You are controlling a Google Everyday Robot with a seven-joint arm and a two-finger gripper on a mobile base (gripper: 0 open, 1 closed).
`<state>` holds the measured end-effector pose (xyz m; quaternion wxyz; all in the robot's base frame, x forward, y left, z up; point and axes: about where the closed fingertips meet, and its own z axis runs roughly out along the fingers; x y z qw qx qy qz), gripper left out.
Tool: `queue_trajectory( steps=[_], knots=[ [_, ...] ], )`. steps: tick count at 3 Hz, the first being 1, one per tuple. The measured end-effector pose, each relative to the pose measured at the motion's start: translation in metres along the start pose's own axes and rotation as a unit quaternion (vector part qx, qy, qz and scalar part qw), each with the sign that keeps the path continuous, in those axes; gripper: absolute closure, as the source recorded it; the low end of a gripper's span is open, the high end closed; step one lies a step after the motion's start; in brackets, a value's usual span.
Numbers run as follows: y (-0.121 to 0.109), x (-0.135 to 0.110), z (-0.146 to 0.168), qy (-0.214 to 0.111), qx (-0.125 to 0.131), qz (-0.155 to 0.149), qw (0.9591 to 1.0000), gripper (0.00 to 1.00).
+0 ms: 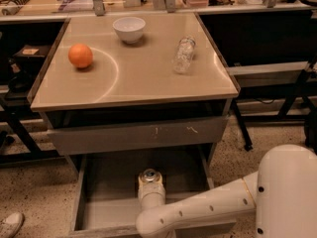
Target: Place redbull can into middle drawer
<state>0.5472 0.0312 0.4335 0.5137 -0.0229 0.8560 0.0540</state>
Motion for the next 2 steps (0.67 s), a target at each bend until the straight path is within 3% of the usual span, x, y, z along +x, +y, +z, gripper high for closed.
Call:
queue_trajectory(
  steps=[1, 2],
  knots=[
    [-0.0005, 0.0018, 0.0012, -0.002, 0.008, 0.000, 1.0000, 1.00],
    [-0.0006, 0.0019, 0.0013, -0.002, 0.008, 0.000, 1.0000, 0.82]
  ],
)
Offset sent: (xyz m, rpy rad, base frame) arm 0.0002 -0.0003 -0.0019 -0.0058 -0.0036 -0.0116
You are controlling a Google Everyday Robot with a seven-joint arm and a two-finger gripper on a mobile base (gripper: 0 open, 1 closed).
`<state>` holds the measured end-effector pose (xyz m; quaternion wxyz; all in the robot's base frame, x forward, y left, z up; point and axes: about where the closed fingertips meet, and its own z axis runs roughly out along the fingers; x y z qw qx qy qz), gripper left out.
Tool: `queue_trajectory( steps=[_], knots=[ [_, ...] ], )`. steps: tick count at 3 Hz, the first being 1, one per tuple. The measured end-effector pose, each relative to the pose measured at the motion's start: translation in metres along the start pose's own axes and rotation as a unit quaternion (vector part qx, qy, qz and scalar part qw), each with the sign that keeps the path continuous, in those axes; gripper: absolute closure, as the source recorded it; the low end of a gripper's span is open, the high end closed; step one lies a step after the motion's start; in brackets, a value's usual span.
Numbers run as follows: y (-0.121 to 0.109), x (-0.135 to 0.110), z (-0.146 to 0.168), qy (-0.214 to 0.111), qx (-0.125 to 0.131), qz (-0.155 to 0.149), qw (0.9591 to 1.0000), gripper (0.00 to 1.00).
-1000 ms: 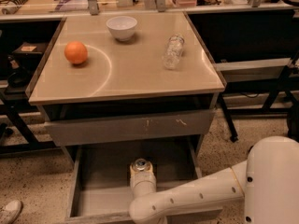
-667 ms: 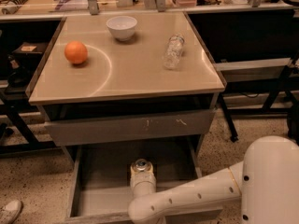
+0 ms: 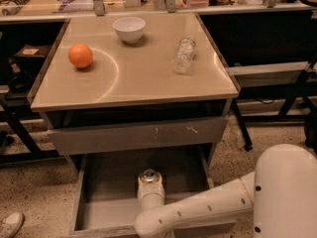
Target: Place redbull can into middle drawer
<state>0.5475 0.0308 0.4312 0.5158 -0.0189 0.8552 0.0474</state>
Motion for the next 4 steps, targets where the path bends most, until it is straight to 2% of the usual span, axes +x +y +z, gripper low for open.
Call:
queue_trajectory(
  steps=[3, 4],
  knots=[
    [0.0000, 0.0000, 0.0000, 0.000, 0.000, 0.000, 1.0000, 0.12],
    [0.0000, 0.0000, 0.0001, 0.000, 0.000, 0.000, 1.0000, 0.00]
  ],
)
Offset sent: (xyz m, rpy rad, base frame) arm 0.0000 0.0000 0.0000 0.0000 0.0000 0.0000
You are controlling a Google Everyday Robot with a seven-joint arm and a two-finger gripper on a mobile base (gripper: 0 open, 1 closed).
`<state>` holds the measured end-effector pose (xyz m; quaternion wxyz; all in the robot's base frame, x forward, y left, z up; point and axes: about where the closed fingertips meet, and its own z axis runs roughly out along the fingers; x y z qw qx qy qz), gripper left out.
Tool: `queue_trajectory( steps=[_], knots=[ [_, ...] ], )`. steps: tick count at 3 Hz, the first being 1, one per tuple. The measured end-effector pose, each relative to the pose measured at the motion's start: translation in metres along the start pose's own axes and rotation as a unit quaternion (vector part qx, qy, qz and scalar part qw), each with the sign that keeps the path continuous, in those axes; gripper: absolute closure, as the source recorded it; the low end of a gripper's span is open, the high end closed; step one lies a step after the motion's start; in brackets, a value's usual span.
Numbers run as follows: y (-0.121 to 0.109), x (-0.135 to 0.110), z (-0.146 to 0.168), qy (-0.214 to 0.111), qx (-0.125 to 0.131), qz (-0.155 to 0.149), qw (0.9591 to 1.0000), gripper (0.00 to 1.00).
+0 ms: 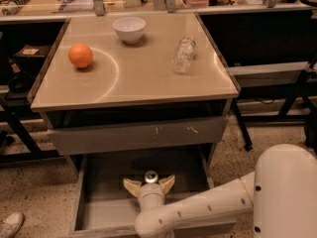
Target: Place redbull can into middle drawer
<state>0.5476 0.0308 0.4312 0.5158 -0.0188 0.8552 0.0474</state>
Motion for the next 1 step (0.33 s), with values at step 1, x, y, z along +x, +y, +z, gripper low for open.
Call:
queue_trajectory(
  steps=[1],
  knots=[
    [0.0000, 0.0000, 0.0000, 0.000, 0.000, 0.000, 1.0000, 0.00]
  ],
)
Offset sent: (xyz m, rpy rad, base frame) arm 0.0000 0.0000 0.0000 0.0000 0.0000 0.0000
